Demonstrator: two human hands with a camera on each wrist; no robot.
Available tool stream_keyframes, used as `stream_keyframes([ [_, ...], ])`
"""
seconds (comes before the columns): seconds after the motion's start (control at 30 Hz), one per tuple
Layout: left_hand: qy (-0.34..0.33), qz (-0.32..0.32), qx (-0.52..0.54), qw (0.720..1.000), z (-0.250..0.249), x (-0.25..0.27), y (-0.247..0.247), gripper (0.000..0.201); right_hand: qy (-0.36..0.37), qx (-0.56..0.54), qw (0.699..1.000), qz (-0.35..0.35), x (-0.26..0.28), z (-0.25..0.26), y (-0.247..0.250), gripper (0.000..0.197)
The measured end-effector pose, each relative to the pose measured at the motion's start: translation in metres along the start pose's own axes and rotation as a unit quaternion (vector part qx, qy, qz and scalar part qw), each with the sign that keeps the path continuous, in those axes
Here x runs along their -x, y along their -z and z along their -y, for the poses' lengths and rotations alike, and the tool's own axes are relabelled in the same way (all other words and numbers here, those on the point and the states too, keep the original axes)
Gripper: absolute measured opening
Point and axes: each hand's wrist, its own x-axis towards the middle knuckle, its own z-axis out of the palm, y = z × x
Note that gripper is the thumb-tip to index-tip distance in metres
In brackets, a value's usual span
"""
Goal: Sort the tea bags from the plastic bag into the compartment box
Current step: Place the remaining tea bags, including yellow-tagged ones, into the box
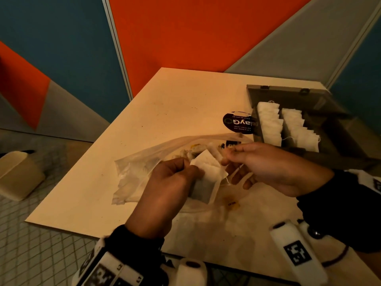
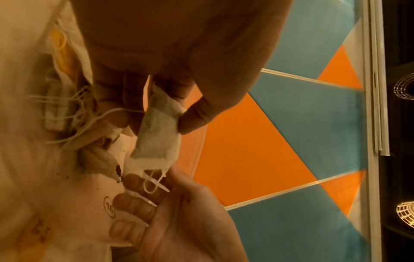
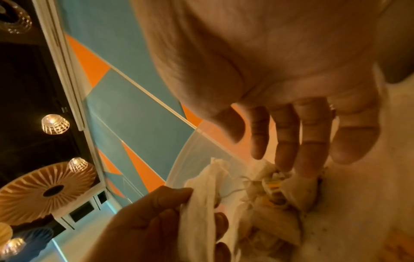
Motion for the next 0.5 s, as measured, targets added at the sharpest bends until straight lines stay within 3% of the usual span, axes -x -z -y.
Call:
stream_keyframes([
  [0.1,-0.001,0.006,0.000,1.000,-0.002,0.001,0.001,0.039,0.007,-0.027,0.997,0.066,0.003,0.005,-0.003,0.038],
  [0.2,-0.006,0.026,0.008,1.000,-0.003,0.002,0.002,0.029,0.029,0.003,0.994,0.105,0.004,0.007,-0.005,0.030],
  [0.33,-0.006,0.015,0.022,1.000,-0.003,0.003,0.004,0.017,0.047,0.065,0.993,0.087,0.004,0.006,0.001,0.023],
  [0.5,0.002,-0.016,0.046,0.999,-0.007,0.003,0.003,0.036,0.055,0.187,0.980,0.041,0.008,0.000,0.005,0.019],
])
